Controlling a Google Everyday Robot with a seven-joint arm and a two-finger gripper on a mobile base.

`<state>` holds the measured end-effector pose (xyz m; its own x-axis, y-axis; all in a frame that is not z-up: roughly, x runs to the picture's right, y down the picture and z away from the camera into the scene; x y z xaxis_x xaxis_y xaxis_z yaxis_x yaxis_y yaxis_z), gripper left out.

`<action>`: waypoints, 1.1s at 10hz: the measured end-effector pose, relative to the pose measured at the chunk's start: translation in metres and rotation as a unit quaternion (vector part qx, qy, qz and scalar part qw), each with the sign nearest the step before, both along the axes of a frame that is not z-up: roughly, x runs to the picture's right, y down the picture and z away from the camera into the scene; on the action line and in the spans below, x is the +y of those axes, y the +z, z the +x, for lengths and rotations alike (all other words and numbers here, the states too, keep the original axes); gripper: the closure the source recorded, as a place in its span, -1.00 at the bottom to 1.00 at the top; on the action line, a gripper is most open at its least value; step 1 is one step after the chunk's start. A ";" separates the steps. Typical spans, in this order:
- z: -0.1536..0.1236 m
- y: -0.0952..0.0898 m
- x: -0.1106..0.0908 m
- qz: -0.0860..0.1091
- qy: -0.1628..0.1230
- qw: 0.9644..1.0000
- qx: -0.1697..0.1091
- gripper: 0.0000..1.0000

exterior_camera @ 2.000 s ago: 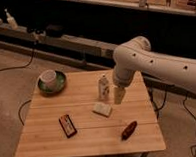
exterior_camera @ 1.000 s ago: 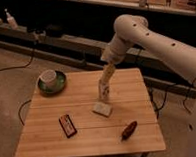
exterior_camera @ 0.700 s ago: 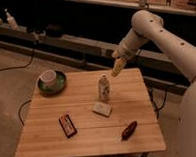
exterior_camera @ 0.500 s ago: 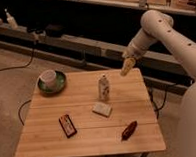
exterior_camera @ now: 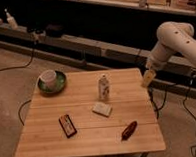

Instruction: Move the arm in a circular motion

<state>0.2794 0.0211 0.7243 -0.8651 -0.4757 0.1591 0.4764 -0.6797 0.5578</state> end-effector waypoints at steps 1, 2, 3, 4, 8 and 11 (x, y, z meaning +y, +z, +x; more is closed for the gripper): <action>-0.003 -0.010 0.027 -0.005 -0.003 1.000 0.007 -0.60; -0.013 -0.020 0.051 -0.009 -0.009 1.000 0.006 -0.60; -0.030 -0.035 0.073 -0.007 -0.023 1.000 0.000 -0.60; -0.043 -0.045 0.084 -0.002 -0.037 0.999 -0.006 -0.60; -0.124 -0.094 0.107 0.032 -0.114 0.991 -0.063 -0.60; -0.207 -0.115 0.093 0.034 -0.145 0.977 -0.151 -0.60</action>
<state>0.0728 0.1143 0.6097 -0.9678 -0.2032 -0.1486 0.0777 -0.8025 0.5916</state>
